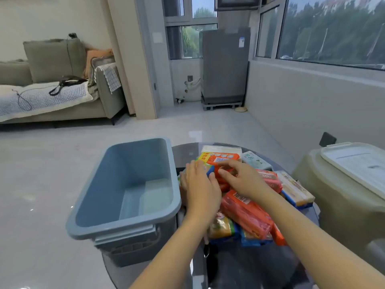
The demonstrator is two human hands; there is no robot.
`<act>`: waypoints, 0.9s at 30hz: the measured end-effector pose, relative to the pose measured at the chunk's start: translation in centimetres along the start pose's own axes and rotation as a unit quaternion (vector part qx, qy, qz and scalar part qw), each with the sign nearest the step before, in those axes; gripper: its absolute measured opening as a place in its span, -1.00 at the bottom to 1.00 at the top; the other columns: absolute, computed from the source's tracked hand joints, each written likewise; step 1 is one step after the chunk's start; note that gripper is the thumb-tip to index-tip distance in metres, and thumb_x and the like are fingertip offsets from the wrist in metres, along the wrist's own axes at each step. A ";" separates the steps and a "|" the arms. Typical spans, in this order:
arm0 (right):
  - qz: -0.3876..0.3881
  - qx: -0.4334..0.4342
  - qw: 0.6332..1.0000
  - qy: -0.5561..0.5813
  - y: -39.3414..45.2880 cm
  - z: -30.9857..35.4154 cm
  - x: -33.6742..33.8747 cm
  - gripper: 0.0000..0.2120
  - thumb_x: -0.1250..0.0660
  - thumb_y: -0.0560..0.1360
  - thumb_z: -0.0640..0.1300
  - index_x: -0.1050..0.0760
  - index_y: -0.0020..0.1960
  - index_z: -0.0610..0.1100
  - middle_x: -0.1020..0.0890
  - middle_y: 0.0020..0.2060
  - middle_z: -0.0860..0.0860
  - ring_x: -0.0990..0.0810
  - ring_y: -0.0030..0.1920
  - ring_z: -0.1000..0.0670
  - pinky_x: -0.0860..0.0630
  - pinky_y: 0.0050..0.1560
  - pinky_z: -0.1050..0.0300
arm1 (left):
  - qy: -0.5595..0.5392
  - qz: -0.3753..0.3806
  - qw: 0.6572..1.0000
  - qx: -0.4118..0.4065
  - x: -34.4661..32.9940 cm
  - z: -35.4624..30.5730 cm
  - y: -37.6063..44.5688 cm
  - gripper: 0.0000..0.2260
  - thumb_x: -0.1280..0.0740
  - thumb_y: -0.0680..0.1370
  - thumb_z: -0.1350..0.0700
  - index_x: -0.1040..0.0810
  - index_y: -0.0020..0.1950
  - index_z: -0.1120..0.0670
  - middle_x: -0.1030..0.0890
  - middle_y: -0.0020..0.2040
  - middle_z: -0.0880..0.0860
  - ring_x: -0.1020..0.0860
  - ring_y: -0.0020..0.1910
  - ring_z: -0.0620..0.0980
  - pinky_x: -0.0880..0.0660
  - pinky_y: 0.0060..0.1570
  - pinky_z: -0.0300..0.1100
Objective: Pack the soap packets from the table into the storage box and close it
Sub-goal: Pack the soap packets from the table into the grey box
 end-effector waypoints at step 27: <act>-0.073 -0.127 0.983 0.114 3.4 -3.0 -1.8 -0.76 -0.40 0.42 -0.03 -0.46 -0.40 0.01 -0.55 -0.42 0.10 -0.46 -0.41 0.12 -0.37 -0.35 0.19 | -0.064 -0.108 0.992 -0.002 2.0 2.1 1.9 -0.72 -0.31 0.52 0.15 -0.56 0.23 0.12 -0.62 0.13 0.04 -0.53 0.12 -0.02 -0.36 0.06 -0.23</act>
Point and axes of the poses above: each hand's wrist, its own y-axis towards the middle knuckle, its own x-axis out of the back of the hand, z = x × y, the point moved 10 cm from there along y, towards the middle knuckle
